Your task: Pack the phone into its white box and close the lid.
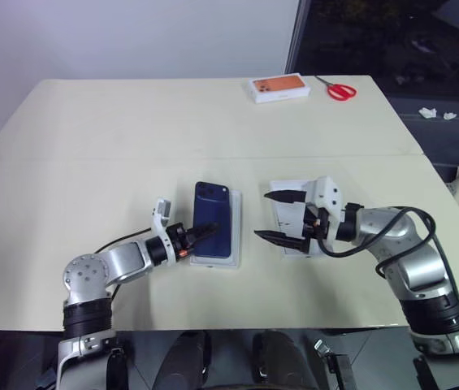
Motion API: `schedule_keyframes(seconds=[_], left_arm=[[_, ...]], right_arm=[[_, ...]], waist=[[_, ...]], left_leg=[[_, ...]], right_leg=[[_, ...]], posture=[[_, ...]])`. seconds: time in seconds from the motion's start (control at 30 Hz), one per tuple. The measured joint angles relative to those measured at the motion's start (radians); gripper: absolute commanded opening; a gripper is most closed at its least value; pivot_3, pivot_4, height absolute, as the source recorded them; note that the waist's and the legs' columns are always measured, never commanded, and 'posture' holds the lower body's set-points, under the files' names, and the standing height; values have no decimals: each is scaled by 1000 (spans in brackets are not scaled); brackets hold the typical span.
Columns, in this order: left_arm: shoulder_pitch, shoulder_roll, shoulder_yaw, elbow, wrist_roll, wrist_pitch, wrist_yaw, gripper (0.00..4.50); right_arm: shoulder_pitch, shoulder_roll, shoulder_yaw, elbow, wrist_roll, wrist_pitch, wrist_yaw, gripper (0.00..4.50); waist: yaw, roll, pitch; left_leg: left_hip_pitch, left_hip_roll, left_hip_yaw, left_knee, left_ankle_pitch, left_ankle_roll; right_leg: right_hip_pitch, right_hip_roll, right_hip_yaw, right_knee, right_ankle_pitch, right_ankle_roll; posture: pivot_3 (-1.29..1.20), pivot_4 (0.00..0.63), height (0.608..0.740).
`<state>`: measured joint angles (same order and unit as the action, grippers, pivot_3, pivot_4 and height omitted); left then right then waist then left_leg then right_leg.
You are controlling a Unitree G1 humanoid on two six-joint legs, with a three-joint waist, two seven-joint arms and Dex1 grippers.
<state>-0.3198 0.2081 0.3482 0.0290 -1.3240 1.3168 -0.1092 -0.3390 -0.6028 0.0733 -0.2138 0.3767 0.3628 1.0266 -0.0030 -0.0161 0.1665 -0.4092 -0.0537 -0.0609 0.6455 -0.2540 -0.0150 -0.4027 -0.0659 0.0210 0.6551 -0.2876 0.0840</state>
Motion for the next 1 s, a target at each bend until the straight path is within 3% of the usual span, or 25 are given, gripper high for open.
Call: schedule_keyframes(seconds=[0.13, 0.33, 0.5, 0.63, 0.8, 0.9, 1.0], left_arm=[[-2, 17, 14, -2, -60, -1, 4, 0], [-15, 262, 84, -6, -167, 25, -45, 0], [1, 382, 101, 13, -191, 33, -108, 0], [0, 444, 108, 32, -191, 29, -150, 0], [3, 458, 109, 47, -190, 20, -173, 0], [19, 460, 109, 44, -190, 10, -174, 0], [36, 460, 109, 36, -190, 2, -174, 0]], right_arm=[[13, 1, 10, -8, 2, 19, -2, 4456], [9, 41, 130, -57, 12, 171, -29, 4456], [-57, 93, 246, -63, -10, 251, -54, 4456], [-118, 144, 316, -54, -42, 254, -64, 4456], [-110, 132, 412, 0, -143, 165, -50, 4456], [-109, 135, 451, 38, -197, 103, -44, 3573], [-113, 141, 456, 65, -232, 56, -41, 2203]], waist=[[1, 0, 0], [-12, -1, 2], [-6, -2, 3], [-8, -2, 3], [-9, -2, 3], [-11, -2, 3], [-12, -2, 3]], left_leg=[[0, 0, 0, 0, 0, 0], [0, 2, 0, -2, 0, 0], [0, 1, 0, 0, 0, 0], [0, 1, 0, -2, 0, 0], [0, 1, 0, -1, 0, 0], [0, 1, 0, -1, 0, 0], [0, 1, 0, -2, 0, 0]], right_leg=[[0, 0, 0, 0, 0, 0], [-2, 2, 0, 0, 0, 0], [-2, 1, 0, 0, 0, 0], [-3, 1, 0, 0, 0, 0], [-4, 0, 0, 0, 0, 0], [-4, 0, 0, 0, 0, 0], [-4, 0, 0, 0, 0, 0]], posture=[[0, 150, 740], [0, 150, 740], [0, 150, 740], [0, 150, 740], [0, 150, 740], [0, 150, 740], [0, 150, 740]])
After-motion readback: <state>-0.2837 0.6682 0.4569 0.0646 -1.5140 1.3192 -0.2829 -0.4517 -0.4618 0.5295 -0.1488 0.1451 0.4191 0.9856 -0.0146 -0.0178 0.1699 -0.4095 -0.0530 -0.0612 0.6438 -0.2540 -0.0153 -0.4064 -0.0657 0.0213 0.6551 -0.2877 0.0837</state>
